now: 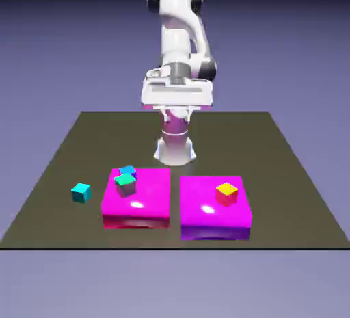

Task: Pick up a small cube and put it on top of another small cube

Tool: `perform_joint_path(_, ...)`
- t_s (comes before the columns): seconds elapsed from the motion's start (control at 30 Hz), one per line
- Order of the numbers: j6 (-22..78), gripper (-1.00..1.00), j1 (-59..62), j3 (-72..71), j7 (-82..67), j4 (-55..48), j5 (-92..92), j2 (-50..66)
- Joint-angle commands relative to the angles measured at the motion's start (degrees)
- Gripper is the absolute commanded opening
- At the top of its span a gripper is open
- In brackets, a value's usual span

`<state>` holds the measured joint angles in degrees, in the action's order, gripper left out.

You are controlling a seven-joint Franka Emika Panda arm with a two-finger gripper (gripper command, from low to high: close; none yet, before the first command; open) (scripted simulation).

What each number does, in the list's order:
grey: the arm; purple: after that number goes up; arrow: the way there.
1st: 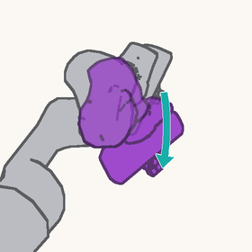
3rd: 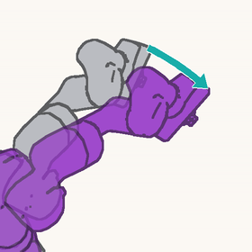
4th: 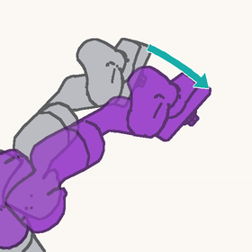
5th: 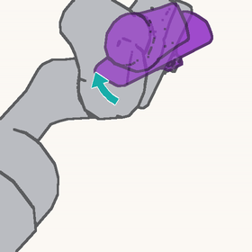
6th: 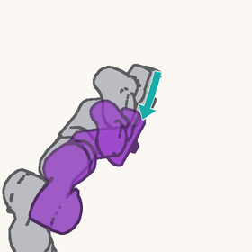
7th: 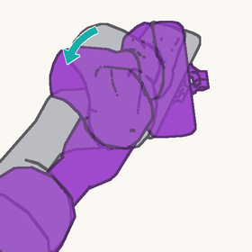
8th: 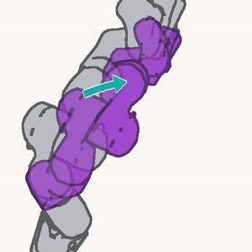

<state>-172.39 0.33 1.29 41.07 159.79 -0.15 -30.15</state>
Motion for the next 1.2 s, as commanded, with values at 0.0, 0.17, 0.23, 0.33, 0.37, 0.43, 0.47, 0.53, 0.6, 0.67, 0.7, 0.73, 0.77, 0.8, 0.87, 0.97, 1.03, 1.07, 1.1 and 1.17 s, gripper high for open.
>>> perform_joint_path(0.0, 1.34, 0.0, 0.84, 1.07, -1.15, -1.01, -0.13, 2.08)
perform_joint_path(0.17, 8.03, 0.0, 5.06, 6.42, -6.88, -6.05, -0.77, 12.46)
perform_joint_path(0.23, 10.7, 0.0, 6.75, 8.56, -9.18, -8.06, -1.02, 16.61)
perform_joint_path(0.33, 14.71, 0.0, 9.28, 11.76, -12.62, -11.08, -1.4, 22.84)
perform_joint_path(0.37, 16.05, 0.0, 10.13, 12.83, -13.76, -12.09, -1.53, 24.92)
perform_joint_path(0.43, 18.72, 0.0, 11.82, 14.97, -16.06, -14.11, -1.79, 29.07)
perform_joint_path(0.47, 20.06, 0.0, 12.66, 16.04, -17.2, -15.11, -1.91, 31.15)
perform_joint_path(0.53, 22.73, 0.0, 14.35, 18.18, -19.5, -17.13, -2.17, 35.3)
perform_joint_path(0.6, 25.41, 0.0, 16.03, 20.32, -21.79, -19.14, -2.43, 39.46)
perform_joint_path(0.67, 28.08, 0.0, 17.72, 22.46, -24.08, -21.16, -2.68, 43.61)
perform_joint_path(0.7, 29.42, 0.0, 18.57, 23.52, -25.23, -22.17, -2.81, 45.69)
perform_joint_path(0.73, 30.75, 0.0, 19.41, 24.59, -26.37, -23.17, -2.94, 47.75)
perform_joint_path(0.77, 30.9, 0.0, 19.5, 24.71, -26.5, -23.28, -2.95, 47.99)
perform_joint_path(0.8, 30.9, 0.0, 19.5, 24.71, -26.5, -23.28, -2.95, 47.99)
perform_joint_path(0.87, 26.91, 0.0, 21.35, 22.57, -27.99, -23.32, -5.19, 52.13)
perform_joint_path(0.97, 21.57, 0.0, 23.83, 19.7, -29.98, -23.36, -8.18, 57.68)
perform_joint_path(1.03, 21.57, -1.0, 23.83, 19.7, -29.98, -23.36, -8.19, 57.68)
perform_joint_path(1.07, 23.57, -1.0, 22.9, 20.77, -29.23, -23.34, -7.07, 55.61)
perform_joint_path(1.1, 25.56, -1.0, 21.98, 21.84, -28.49, -23.33, -5.95, 53.53)
perform_joint_path(1.17, 29.56, -1.0, 20.12, 23.99, -27.0, -23.3, -3.7, 49.38)
